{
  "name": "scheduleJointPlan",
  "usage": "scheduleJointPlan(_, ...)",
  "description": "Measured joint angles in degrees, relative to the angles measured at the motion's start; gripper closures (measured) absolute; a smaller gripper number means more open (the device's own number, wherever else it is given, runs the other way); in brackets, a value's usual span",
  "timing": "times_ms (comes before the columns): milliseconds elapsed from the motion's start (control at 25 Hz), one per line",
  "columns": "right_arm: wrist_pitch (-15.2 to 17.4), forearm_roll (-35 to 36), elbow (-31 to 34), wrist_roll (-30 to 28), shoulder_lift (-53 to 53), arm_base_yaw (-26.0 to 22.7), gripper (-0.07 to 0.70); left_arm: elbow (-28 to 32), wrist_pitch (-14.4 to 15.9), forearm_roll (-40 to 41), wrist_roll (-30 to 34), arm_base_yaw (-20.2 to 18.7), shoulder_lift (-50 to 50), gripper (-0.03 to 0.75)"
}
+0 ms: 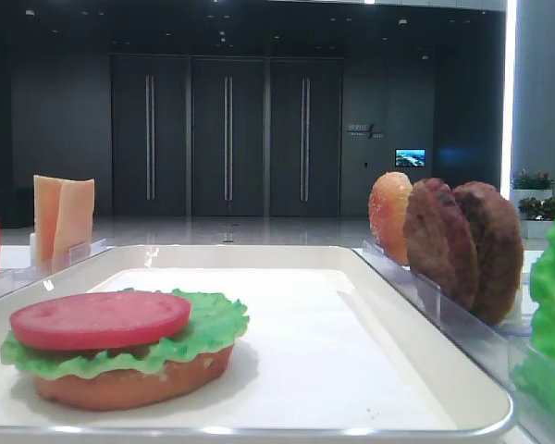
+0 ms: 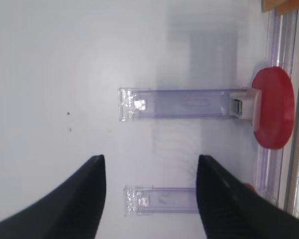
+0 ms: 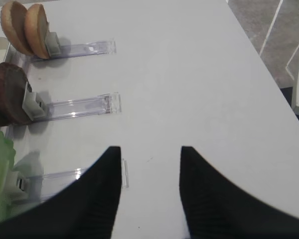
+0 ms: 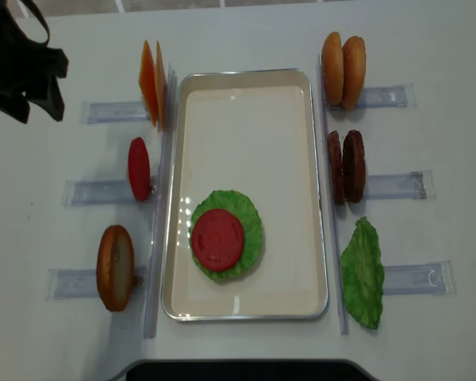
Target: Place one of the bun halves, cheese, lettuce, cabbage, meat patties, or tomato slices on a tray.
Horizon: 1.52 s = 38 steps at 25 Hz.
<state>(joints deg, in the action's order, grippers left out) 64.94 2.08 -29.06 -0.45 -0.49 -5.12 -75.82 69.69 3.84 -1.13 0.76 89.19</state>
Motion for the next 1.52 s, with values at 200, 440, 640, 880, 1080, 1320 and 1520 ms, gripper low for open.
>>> scheduleJointPlan(200, 0.0, 0.0, 0.0, 0.0, 0.0, 0.0, 0.358, 7.3, 0.0, 1.1, 0.3, 0.0, -10.6, 0.284)
scheduleJointPlan(440, 0.0, 0.0, 0.0, 0.0, 0.0, 0.0, 0.358, 20.0, 0.4, 0.8, 0.3, 0.0, -33.0, 0.294)
scheduleJointPlan(640, 0.0, 0.0, 0.0, 0.0, 0.0, 0.0, 0.358, 30.9, -2.6, 0.9, 0.4, 0.0, -55.9, 0.295)
scheduleJointPlan(880, 0.0, 0.0, 0.0, 0.0, 0.0, 0.0, 0.358, 41.3, -3.6, 1.1, -1.1, 0.0, -80.9, 0.295)
scheduleJointPlan(1080, 0.0, 0.0, 0.0, 0.0, 0.0, 0.0, 0.358, 45.1, -1.2, 2.6, -3.4, 0.0, -90.1, 0.297)
scheduleJointPlan(1320, 0.0, 0.0, 0.0, 0.0, 0.0, 0.0, 0.358, 47.0, -3.2, 2.6, -3.0, 0.0, -90.1, 0.304)
scheduleJointPlan(1520, 0.0, 0.0, 0.0, 0.0, 0.0, 0.0, 0.358, 47.8, -4.0, 1.8, -2.8, 0.0, -90.1, 0.364)
